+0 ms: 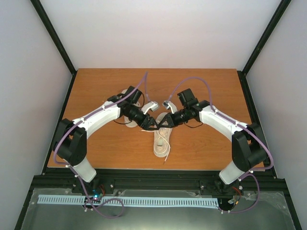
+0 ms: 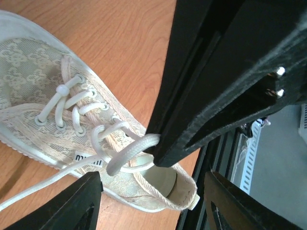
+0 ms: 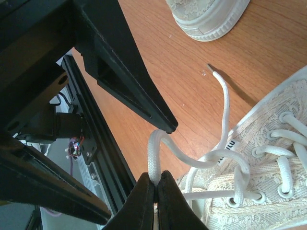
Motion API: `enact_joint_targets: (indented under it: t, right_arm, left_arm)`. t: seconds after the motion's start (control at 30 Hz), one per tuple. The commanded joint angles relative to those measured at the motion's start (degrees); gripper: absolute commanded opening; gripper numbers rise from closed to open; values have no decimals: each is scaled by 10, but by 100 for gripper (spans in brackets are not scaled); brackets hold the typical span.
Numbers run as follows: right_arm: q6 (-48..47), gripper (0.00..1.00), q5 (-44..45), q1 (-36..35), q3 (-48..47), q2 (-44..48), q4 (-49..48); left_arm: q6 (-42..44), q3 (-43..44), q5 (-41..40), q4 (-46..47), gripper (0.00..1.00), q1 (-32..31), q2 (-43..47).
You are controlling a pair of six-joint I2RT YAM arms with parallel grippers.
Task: Tie the shoes
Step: Wrap the shoelace around the shoelace, then cross the shoelace with the shoelace.
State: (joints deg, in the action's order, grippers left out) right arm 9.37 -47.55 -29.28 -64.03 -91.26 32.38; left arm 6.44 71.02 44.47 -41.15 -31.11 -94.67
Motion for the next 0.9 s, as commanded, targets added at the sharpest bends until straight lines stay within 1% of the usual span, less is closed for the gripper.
enact_joint_targets:
  t: [0.0, 0.13, 0.2, 0.3, 0.4, 0.57, 0.67, 0.87]
  right_arm:
    - [-15, 3, -34, 1, -16, -9, 3]
    - [-22, 3, -40, 2, -18, -10, 5]
    - [-26, 3, -43, 2, -16, -12, 8]
    - [-29, 3, -49, 2, -15, -15, 9]
    - [-30, 3, -52, 2, -17, -18, 10]
    - [-31, 3, -53, 2, -15, -20, 12]
    - [-31, 3, -53, 2, -14, -21, 13]
    - [-29, 3, -51, 2, -11, -21, 11]
  left_arm:
    - [58, 8, 30, -12, 64, 5, 0]
    - [71, -5, 0, 1, 67, 5, 1]
    - [75, -13, -8, 13, 71, 5, -1]
    - [79, -10, 0, 24, 74, 5, -13]
    - [86, 3, 13, 20, 73, 5, -22]
    - [84, 12, 42, 19, 60, 5, -37]
    - [82, 10, 43, 24, 52, 5, -38]
    - [73, 6, 37, 31, 32, 5, -25]
